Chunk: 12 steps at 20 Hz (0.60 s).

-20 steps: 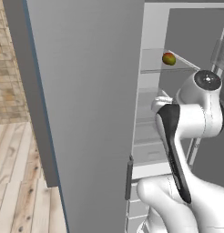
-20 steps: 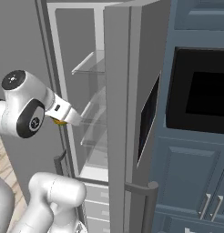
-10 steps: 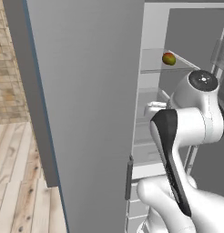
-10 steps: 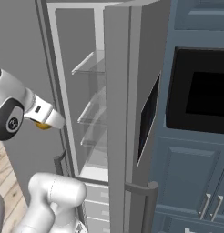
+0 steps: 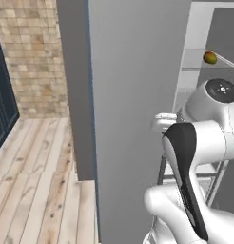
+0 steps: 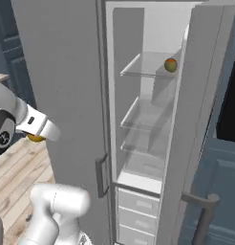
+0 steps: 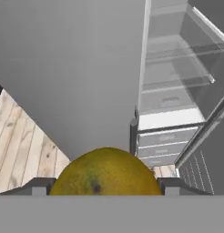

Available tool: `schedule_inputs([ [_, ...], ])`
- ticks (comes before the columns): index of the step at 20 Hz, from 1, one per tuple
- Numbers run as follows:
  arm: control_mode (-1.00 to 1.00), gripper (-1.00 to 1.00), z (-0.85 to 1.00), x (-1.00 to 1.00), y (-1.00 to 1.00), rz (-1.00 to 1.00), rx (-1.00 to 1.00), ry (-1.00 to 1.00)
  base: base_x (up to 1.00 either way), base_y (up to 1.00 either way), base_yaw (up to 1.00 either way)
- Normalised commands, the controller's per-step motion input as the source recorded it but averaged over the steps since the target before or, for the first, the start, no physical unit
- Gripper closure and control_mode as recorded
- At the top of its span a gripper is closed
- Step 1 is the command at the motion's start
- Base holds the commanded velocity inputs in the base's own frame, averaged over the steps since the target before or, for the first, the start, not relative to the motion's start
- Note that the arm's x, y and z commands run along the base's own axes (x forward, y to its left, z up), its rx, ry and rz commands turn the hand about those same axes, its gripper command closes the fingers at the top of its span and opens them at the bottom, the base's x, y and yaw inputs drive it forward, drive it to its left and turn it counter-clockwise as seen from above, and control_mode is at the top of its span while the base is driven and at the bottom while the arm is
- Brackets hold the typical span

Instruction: Pick the mango and orange from the fridge and place them inside the tupperware on the counter.

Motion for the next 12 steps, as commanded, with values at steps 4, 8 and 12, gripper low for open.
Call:
schedule_inputs([
  [4,1.0,1.0,0.0,0.0,0.0,0.0,0.0,0.0,-0.37,0.98,0.67],
  [8,1.0,1.0,0.0,0.0,0.0,0.0,0.0,0.0,-0.11,0.99,0.87],
  [12,1.0,1.0,0.0,0.0,0.0,0.0,0.0,0.0,0.18,0.84,0.92],
])
